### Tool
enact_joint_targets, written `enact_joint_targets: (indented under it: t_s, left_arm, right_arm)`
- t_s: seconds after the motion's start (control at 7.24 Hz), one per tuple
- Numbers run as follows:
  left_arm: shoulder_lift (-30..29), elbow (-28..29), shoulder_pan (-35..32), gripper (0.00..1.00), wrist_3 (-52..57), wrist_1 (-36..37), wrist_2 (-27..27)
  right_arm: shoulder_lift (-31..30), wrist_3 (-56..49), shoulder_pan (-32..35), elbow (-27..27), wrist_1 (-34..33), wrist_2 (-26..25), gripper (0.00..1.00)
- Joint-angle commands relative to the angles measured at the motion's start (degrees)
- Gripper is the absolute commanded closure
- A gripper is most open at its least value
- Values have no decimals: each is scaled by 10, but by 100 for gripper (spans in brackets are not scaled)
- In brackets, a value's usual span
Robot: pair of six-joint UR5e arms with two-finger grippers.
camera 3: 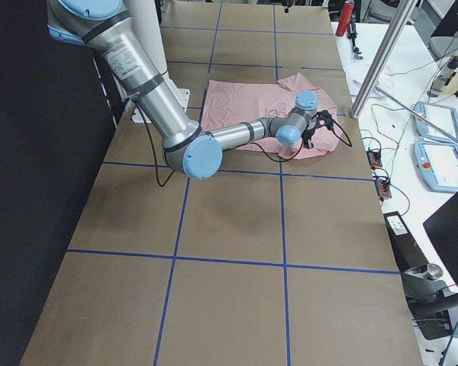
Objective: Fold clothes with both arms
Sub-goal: 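Lower the right gripper onto the sleeve nearest it and fold it inward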
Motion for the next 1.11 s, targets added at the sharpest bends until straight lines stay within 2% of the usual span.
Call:
enact_joint_targets:
  t_s: [0.0,0.41,0.55,0.69,0.83,0.97]
  left_arm:
    - [3,0,0,0,1,-1,0]
    - [1,3,0,0,2,-1,1]
    - [1,3,0,0,2,-1,1]
    - [0,3,0,0,2,-2,1]
    - [-1,4,0,0,2,-2,1]
    - [-1,2,1,0,2,-2,1]
  right_arm:
    - [28,13,-21,-3,-9,-13,100]
    - [152,14,-46,-116,-28,-79,100]
    - [174,15,-61,-144,-28,-117,100]
    - [176,15,-64,-148,-27,-120,90]
    - [175,15,-67,-148,-26,-123,1]
    - [176,15,-67,-147,-25,-123,0]
